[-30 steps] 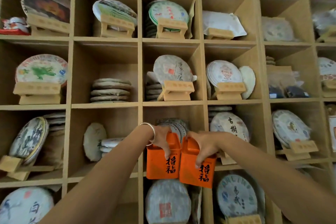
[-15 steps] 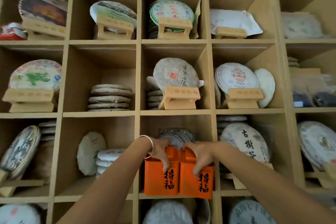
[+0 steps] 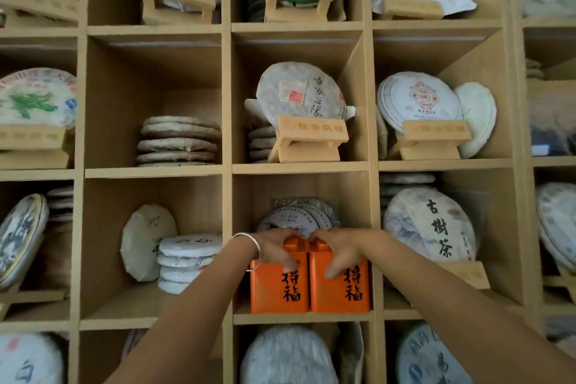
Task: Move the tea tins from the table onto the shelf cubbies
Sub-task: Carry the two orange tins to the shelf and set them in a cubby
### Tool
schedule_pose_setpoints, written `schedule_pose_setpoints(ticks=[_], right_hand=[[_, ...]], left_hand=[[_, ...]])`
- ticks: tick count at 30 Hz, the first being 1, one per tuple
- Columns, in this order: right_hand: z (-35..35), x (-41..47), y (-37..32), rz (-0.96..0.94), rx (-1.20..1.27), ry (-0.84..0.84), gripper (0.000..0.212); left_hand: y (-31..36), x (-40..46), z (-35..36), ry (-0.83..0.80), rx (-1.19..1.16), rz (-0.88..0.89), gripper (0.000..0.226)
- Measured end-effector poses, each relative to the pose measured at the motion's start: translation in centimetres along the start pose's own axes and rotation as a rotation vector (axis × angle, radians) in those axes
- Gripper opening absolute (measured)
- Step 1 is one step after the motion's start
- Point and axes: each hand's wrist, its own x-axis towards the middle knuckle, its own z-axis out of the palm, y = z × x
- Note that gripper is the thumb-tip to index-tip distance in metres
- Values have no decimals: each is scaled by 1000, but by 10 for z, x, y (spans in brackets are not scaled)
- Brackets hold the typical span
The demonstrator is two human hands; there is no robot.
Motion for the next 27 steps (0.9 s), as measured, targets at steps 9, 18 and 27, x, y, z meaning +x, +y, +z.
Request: schedule_pose_setpoints(ticks=[9, 18, 27], right_hand=[[14, -2, 3, -3, -185, 119, 108], [74, -56, 19, -229, -371, 832, 71], [110, -56, 18, -125, -287, 795, 70]], left_hand=[[-11, 3, 11, 113, 52, 133, 79], [-45, -33, 62, 652, 11, 408, 65], [-50, -33, 86, 762, 47, 310, 72]])
